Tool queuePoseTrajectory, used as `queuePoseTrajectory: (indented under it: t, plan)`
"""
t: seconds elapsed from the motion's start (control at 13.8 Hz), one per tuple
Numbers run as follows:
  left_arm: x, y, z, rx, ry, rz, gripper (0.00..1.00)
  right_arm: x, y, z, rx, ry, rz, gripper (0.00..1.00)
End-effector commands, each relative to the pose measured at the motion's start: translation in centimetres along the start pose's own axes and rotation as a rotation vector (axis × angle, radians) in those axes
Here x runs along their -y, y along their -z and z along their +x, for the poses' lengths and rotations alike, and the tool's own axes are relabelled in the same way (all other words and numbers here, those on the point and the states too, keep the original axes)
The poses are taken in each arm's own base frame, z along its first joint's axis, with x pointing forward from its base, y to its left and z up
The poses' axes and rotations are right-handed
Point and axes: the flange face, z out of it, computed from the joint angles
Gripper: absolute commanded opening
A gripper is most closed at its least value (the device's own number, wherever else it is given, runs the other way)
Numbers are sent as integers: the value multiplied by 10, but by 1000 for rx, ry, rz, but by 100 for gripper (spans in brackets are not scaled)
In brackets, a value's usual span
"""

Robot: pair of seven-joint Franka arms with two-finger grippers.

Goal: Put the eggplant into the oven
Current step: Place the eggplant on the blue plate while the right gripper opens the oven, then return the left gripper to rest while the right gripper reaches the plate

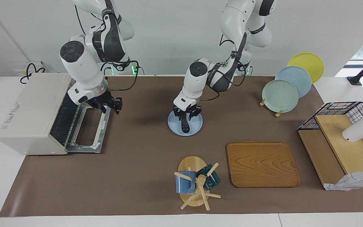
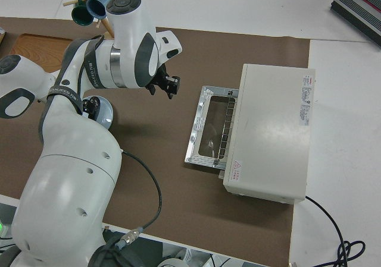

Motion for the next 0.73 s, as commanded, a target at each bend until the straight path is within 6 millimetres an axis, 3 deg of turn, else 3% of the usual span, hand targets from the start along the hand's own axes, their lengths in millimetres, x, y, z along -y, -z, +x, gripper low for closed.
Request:
queuePoseTrajectory:
  t: [0.0, 0.15, 0.22, 0.36, 0.44, 0.58, 0.65]
  plan:
    - [42, 69, 45, 33, -6, 14, 100, 38, 4, -3, -61, 31, 24, 66]
    - [91, 133, 84, 48, -4, 18, 100, 88, -6, -11, -85, 36, 31, 72]
    - [115, 154, 96, 57, -11, 20, 100, 116, -18, -16, -92, 29, 32, 72]
    - [169, 190, 108, 55, -44, 19, 100, 209, -28, -33, -134, -10, 55, 72]
    - [193, 205, 111, 50, -52, 19, 100, 246, -35, -29, -139, -32, 52, 72]
    - [242, 235, 110, 48, -80, 47, 100, 345, -63, -46, -154, 1, 39, 72]
    - [262, 247, 106, 53, -93, 62, 100, 373, -91, -55, -153, -6, 27, 72]
